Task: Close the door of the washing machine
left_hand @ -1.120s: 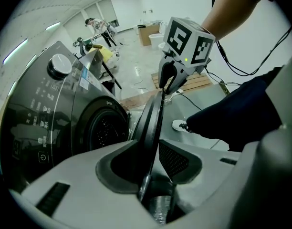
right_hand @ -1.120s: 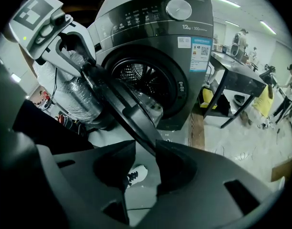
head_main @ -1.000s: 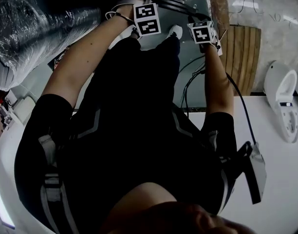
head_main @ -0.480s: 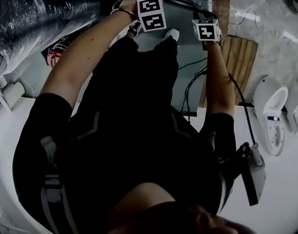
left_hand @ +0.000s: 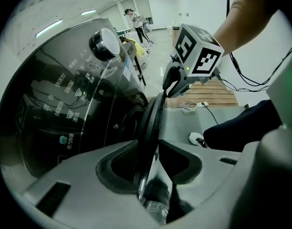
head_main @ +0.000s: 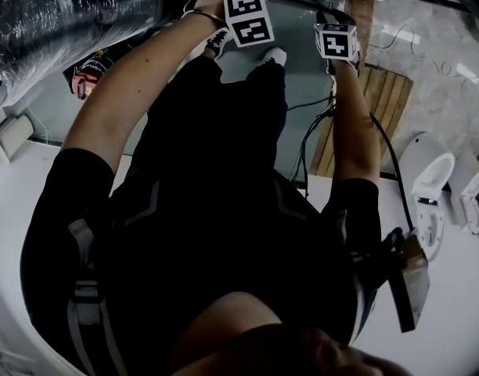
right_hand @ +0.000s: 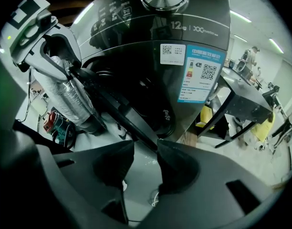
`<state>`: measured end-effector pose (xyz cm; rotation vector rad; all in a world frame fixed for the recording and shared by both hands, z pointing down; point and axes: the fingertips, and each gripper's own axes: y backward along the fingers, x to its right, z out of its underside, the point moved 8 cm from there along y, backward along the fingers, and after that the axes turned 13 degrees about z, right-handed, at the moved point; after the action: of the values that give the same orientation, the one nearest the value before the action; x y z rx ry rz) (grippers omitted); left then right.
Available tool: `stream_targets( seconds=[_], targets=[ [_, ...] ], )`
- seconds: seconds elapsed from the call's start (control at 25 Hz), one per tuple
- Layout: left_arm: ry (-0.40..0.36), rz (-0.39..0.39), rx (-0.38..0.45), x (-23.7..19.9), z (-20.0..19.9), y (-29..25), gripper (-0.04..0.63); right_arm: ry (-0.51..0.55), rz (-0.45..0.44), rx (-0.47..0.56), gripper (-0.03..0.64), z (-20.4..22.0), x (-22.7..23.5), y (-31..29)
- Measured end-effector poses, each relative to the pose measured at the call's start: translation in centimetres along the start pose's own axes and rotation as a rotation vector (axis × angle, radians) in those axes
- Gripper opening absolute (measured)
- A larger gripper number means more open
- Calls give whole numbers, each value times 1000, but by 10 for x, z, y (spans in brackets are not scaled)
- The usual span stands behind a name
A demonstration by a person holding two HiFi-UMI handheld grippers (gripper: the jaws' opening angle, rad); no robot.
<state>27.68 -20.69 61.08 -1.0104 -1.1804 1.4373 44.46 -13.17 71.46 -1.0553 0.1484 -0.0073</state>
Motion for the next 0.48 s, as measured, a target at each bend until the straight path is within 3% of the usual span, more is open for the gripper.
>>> stream_targets(
  seconds=[0.12,0.28,0.48],
  targets=[
    [17,-15,0,-5,-1,4,135,-20,5,-11,160,-7,5,-7],
    [132,-18,52,-12,3,13,135,-27,8,1,160,-16,10,-13],
    [186,14,71,0,6,24,133,-55,48,1,155,-29,15,-19]
  ],
)
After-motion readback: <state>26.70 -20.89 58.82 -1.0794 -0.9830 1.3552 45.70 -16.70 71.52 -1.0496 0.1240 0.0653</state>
